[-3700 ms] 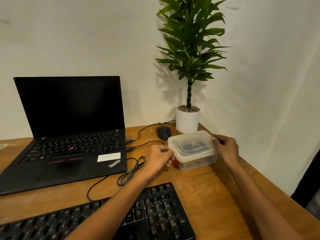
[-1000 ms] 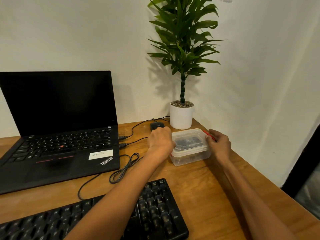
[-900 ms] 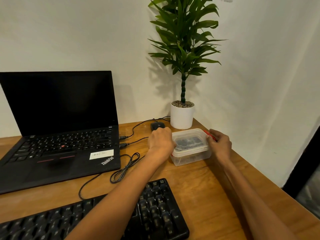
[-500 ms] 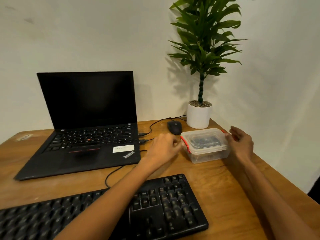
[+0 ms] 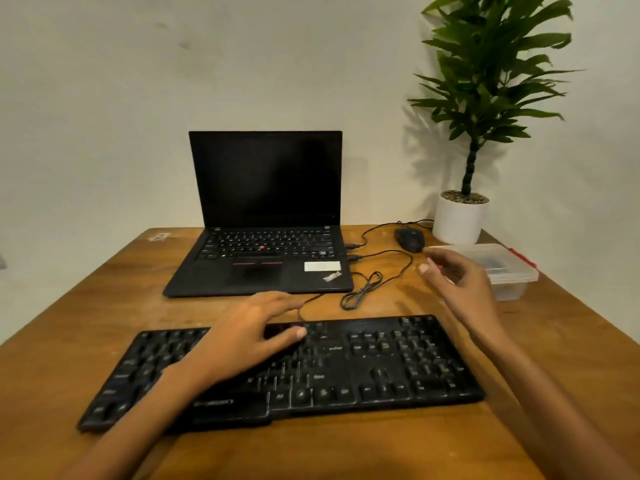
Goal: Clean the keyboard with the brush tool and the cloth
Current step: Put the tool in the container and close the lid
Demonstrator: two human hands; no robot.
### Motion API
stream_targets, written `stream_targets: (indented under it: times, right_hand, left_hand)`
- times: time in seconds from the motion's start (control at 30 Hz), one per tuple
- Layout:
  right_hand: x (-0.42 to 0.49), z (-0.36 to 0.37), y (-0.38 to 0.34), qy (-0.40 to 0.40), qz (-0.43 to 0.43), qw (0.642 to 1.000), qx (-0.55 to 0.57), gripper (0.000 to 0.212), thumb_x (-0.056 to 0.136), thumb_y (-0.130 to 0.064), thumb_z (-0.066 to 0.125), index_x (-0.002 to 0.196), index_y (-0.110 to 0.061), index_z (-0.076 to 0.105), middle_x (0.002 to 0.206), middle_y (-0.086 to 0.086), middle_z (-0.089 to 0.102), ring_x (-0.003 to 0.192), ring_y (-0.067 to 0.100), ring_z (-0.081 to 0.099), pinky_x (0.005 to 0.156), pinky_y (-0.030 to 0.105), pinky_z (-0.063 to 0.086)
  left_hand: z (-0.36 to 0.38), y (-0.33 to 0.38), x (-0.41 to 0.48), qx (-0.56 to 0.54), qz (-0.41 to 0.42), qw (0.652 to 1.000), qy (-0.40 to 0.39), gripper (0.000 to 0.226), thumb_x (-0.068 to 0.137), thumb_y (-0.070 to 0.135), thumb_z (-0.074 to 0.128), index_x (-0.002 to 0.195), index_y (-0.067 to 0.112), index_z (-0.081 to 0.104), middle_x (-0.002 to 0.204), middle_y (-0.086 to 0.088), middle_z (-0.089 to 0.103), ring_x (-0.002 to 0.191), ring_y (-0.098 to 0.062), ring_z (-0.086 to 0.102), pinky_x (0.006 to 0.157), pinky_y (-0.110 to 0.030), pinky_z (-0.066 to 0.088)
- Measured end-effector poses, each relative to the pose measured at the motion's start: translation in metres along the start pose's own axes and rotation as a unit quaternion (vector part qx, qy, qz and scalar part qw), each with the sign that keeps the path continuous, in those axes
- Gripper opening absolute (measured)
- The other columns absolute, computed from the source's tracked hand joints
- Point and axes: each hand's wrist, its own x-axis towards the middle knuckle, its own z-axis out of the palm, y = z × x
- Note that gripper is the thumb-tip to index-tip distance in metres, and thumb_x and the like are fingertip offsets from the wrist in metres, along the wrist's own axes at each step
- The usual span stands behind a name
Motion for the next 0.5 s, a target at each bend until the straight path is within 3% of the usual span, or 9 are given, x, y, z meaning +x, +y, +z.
stream_targets:
  times: [0.1, 0.27, 0.5]
  right_hand:
    - [-0.031, 0.026, -0.019, -0.074, -0.009, 0.997, -0.013, 0.030, 0.085, -0.025, 0.061, 0.116, -0.024, 0.061, 0.121, -0.009, 0.056, 0.115, 0.011, 0.048, 0.095, 0.028, 0.037]
    - [-0.073, 0.058, -0.035, -0.145, -0.053, 0.984, -0.092, 0.033, 0.085, -0.036, 0.060, 0.117, -0.027, 0.061, 0.127, -0.010, 0.056, 0.121, 0.007, 0.046, 0.104, 0.038, 0.038]
    - [-0.112, 0.072, -0.045, -0.216, -0.094, 0.937, -0.257, 0.071, 0.077, -0.075, 0.034, 0.133, -0.033, 0.045, 0.143, -0.010, 0.039, 0.134, 0.008, 0.030, 0.110, 0.035, 0.026]
  left_hand:
    - [-0.011, -0.009, -0.046, 0.038, -0.023, 0.999, 0.010, 0.073, 0.076, 0.076, 0.028, 0.134, 0.034, 0.045, 0.134, 0.023, 0.041, 0.116, 0.013, 0.032, 0.095, -0.005, 0.023]
    - [-0.014, -0.020, -0.092, 0.066, -0.050, 0.996, 0.021, 0.079, 0.076, 0.081, 0.024, 0.135, 0.033, 0.044, 0.140, 0.015, 0.041, 0.129, -0.002, 0.035, 0.106, -0.023, 0.029]
    - [-0.017, -0.031, -0.115, 0.085, -0.078, 0.993, -0.005, 0.087, 0.069, 0.086, 0.019, 0.140, 0.038, 0.033, 0.150, 0.016, 0.024, 0.139, -0.003, 0.018, 0.112, -0.025, 0.004]
